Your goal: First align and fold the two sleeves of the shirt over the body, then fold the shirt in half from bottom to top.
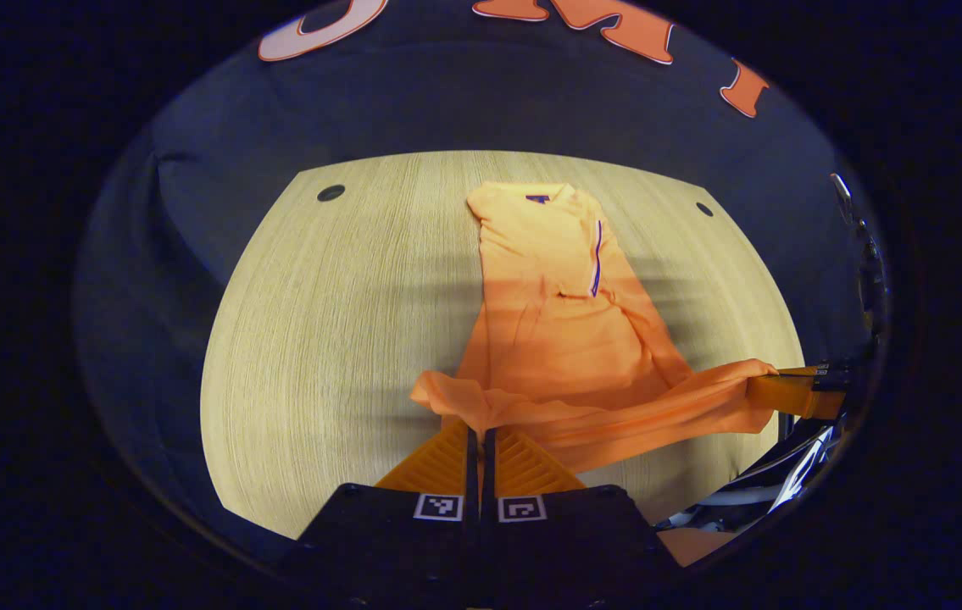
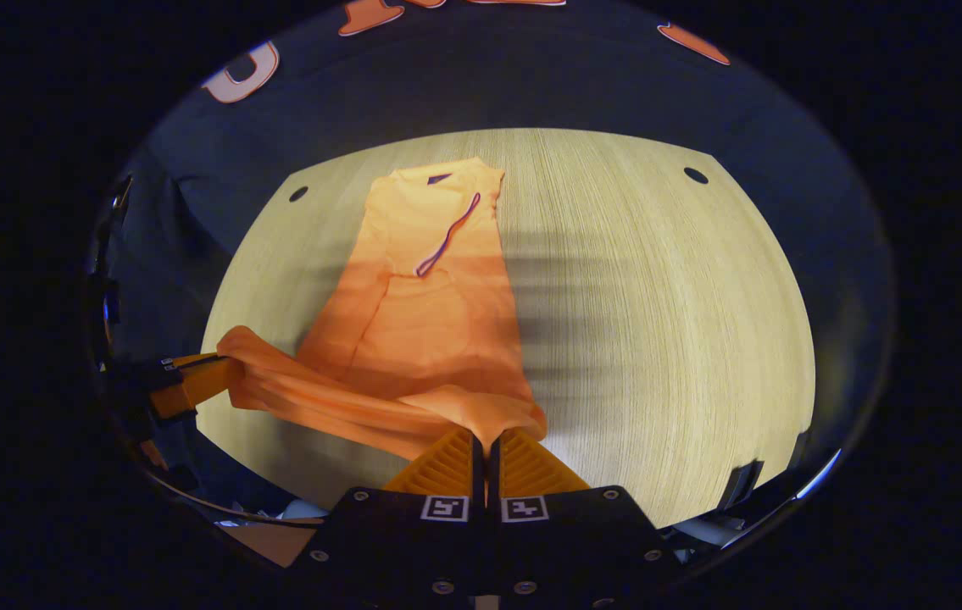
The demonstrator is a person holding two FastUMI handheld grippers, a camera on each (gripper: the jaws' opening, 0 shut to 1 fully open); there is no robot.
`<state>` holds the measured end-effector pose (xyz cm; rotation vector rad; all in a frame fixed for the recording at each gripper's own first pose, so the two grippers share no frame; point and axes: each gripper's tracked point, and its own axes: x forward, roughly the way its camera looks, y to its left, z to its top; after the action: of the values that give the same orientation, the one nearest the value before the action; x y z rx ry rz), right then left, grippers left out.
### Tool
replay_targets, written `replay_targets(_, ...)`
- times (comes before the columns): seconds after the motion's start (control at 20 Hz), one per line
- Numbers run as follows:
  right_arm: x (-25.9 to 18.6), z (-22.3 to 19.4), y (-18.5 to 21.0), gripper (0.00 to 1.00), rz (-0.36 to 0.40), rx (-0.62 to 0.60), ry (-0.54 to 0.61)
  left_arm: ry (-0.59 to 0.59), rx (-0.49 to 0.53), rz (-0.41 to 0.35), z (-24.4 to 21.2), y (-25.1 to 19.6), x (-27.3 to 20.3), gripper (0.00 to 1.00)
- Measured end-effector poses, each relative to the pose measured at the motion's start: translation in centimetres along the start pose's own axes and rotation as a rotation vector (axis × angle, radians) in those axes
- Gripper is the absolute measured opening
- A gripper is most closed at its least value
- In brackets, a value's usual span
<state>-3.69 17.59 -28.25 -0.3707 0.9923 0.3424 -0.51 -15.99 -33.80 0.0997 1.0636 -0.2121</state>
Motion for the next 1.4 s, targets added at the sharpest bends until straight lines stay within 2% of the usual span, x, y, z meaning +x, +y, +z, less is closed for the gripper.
replay_targets(0.2,1.5,5.6,-0.9,0.0,-0.029,-0.02,-0.067,-0.074,0.05,-0.003,8.2,-0.7,1.8,0.01)
replay_targets(0.4,3.2,12.4,-2.1,0.0,-0.051,-0.035,-0.135,-0.13,0.027,0.002,17.6,-0.7,4.2,0.01)
replay_targets(0.45,3.7,13.7,-2.2,0.0,-0.056,-0.034,-0.149,-0.139,0.027,0.003,15.8,-1.4,6.1,0.01)
replay_targets(0.55,5.0,16.5,-2.4,0.0,-0.064,-0.035,-0.167,-0.147,0.024,0.002,20.2,-0.4,6.2,0.01)
replay_targets(0.7,7.9,20.5,-2.6,0.0,-0.078,-0.047,-0.19,-0.174,0.015,0.021,23.7,0.7,9.1,0.01)
replay_targets(0.85,11.2,22.8,-2.3,0.0,-0.087,-0.058,-0.192,-0.146,0.0,0.042,24.9,1.9,12.8,0.01)
replay_targets(1.05,15.4,23.7,-2.2,0.0,-0.089,-0.072,-0.162,-0.1,-0.019,0.059,24.7,3.2,16.7,0.01)
replay_targets(1.15,16.7,23.4,-1.5,0.01,-0.076,-0.075,-0.15,-0.074,-0.01,0.105,24.1,4.1,18.3,0.01)
replay_targets(1.25,17.8,23.5,-1.6,0.02,-0.094,-0.084,-0.152,-0.067,-0.001,0.129,24.1,4.5,19.2,0.03)
replay_targets(1.3,18.0,23.6,-1.9,0.03,-0.114,-0.084,-0.155,-0.071,0.003,0.146,24.2,5.0,19.1,0.09)
replay_targets(1.35,18.3,23.7,-2.1,0.1,-0.119,-0.074,-0.154,-0.082,0.005,0.151,24.5,5.2,19.0,0.12)
replay_targets(1.4,18.4,23.7,-2.2,0.12,-0.118,-0.066,-0.151,-0.09,0.008,0.164,24.7,5.6,19.1,0.21)
